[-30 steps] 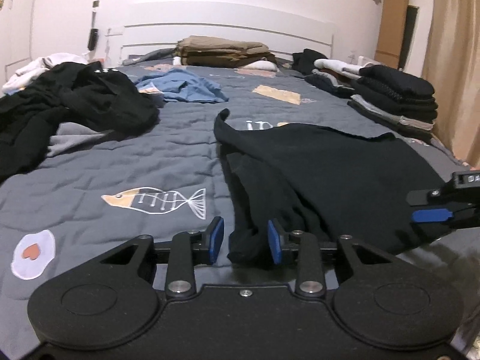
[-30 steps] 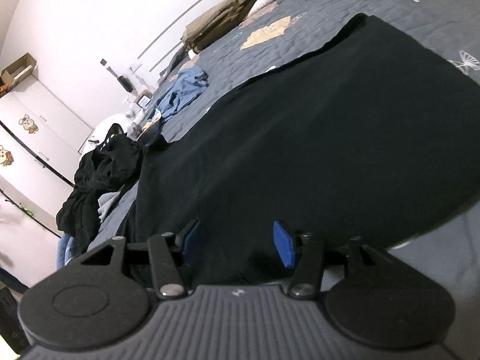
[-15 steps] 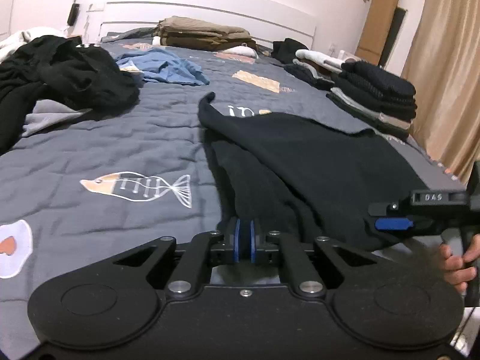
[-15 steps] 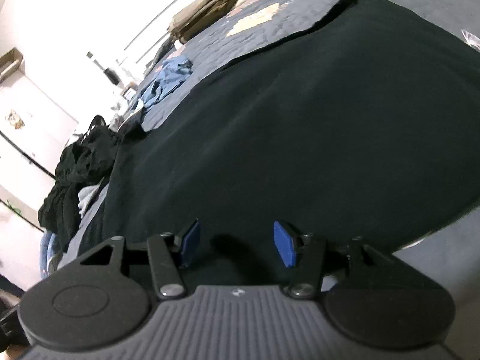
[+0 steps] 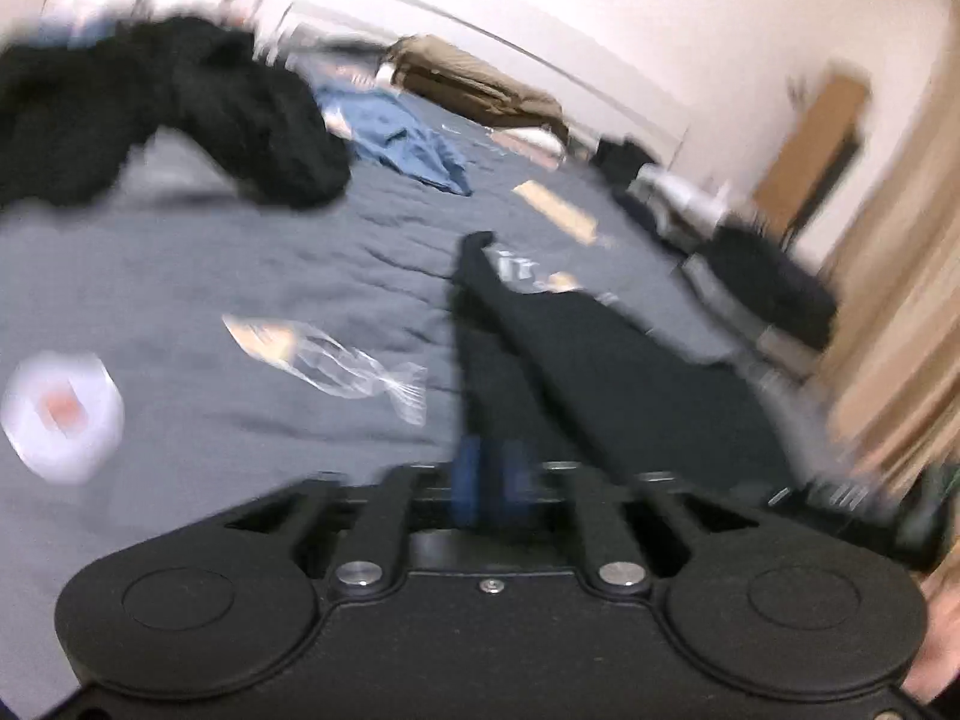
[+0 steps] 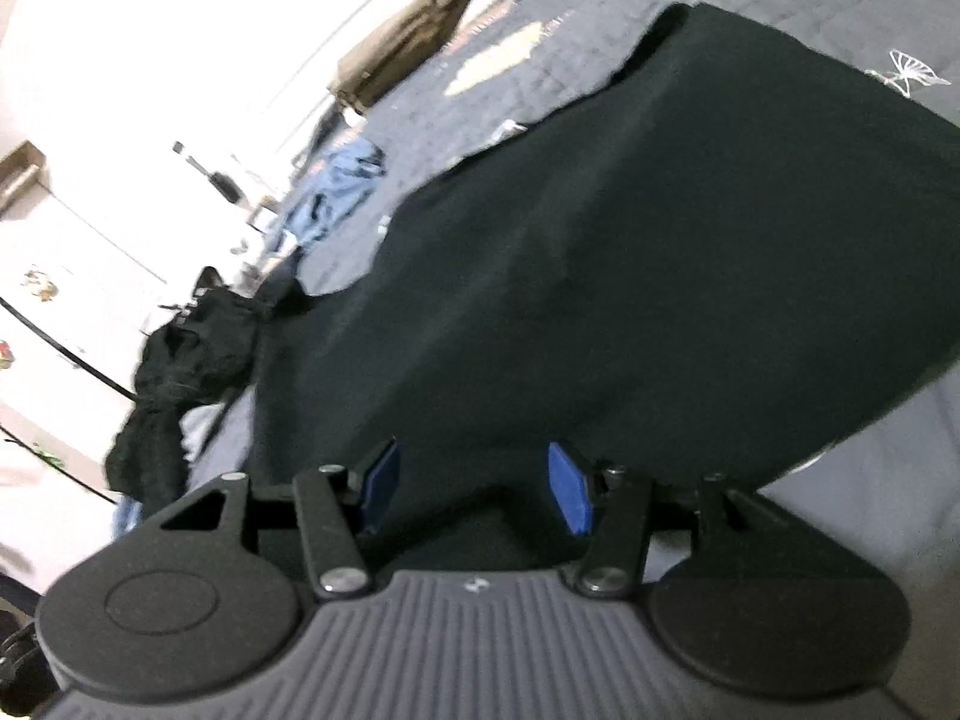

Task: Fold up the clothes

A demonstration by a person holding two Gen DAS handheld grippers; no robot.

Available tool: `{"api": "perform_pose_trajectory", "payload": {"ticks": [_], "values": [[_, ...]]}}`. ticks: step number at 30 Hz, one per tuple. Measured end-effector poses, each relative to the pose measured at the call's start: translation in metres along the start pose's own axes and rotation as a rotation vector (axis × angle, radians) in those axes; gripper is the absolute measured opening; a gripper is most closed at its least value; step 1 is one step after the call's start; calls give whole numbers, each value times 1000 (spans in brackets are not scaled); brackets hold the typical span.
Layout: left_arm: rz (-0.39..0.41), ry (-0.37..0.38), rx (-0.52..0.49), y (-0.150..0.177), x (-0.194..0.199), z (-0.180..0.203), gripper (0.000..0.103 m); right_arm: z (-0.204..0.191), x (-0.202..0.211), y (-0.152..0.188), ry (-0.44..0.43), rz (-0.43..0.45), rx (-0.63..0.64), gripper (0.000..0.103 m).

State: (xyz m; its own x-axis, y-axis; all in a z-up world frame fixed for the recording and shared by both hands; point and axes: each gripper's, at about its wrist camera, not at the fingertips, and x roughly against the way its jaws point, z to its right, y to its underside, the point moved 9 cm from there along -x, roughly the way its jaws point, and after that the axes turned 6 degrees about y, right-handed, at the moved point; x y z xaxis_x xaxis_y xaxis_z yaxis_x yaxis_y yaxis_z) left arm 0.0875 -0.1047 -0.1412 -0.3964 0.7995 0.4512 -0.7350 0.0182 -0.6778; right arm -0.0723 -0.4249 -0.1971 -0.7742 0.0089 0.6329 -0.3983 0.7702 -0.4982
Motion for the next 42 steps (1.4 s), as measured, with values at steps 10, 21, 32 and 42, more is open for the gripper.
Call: {"api": "perform_pose_trajectory", "payload": {"ticks": [10, 21, 32, 42], "values": [[49, 59, 407, 48, -43, -3, 61, -5, 7, 3, -19, 25, 28, 54], [98, -20, 523, 46, -78, -34, 50, 16, -11, 9, 47, 15, 44, 55], [171, -14, 505, 19, -43, -45, 8, 38, -18, 7, 90, 77, 24, 27], [126, -21, 492, 26, -42, -43, 19, 46, -16, -1, 113, 49, -34, 15]]}}
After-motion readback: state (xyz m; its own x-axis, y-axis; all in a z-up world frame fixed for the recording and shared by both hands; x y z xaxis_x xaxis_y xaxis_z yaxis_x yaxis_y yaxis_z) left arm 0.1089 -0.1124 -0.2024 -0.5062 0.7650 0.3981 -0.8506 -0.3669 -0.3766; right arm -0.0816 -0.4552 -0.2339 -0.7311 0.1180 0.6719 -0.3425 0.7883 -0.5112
